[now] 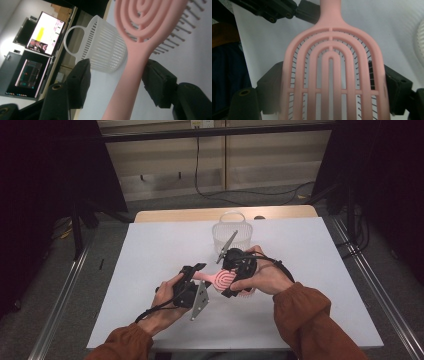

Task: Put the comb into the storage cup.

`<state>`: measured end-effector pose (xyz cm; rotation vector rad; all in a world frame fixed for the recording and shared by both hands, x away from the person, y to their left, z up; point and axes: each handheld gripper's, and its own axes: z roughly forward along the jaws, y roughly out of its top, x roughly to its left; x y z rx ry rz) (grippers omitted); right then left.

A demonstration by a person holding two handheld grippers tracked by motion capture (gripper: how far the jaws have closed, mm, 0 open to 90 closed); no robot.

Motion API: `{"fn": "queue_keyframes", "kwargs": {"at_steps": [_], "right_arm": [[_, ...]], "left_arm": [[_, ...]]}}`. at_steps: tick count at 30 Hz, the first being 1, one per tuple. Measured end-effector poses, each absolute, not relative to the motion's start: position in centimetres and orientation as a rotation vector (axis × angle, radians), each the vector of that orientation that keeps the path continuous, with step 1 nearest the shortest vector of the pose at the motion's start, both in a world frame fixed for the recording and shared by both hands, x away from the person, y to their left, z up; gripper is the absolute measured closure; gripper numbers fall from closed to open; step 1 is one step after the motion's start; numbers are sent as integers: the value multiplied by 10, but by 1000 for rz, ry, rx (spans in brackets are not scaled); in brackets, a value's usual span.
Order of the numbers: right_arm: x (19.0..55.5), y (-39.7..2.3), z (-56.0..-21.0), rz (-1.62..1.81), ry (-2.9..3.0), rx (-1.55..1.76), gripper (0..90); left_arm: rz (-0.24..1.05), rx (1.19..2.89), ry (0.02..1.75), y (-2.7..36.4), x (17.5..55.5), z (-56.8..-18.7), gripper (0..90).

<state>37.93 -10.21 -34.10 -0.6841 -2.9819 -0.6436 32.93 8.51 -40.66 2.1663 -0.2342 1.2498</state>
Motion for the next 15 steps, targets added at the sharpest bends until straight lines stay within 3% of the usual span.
{"fn": "queue_keyframes", "kwargs": {"at_steps": [15], "right_arm": [[382,-100,-342,-654,-2972,-694,196]], "left_arm": [[1383,2172,-314,75,319,-418,663]]}}
